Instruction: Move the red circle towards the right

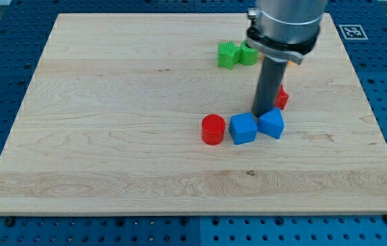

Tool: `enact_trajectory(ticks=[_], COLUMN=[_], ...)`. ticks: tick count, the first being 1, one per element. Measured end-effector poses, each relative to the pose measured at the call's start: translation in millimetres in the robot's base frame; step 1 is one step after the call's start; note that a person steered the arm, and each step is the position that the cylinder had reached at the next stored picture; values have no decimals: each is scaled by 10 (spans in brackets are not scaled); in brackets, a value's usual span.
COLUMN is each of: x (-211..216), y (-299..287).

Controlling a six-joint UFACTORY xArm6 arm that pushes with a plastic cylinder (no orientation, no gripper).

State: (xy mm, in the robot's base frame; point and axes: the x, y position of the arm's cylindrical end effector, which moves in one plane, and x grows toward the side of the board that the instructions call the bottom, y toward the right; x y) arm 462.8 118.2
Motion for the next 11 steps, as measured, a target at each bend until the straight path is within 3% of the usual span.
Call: enact_trajectory(ticks=[1,3,4,5,7,9,11], x=[-6,-74,252,521,424,611,727], y=[-139,-1183,-1319,-1013,-23,-8,747])
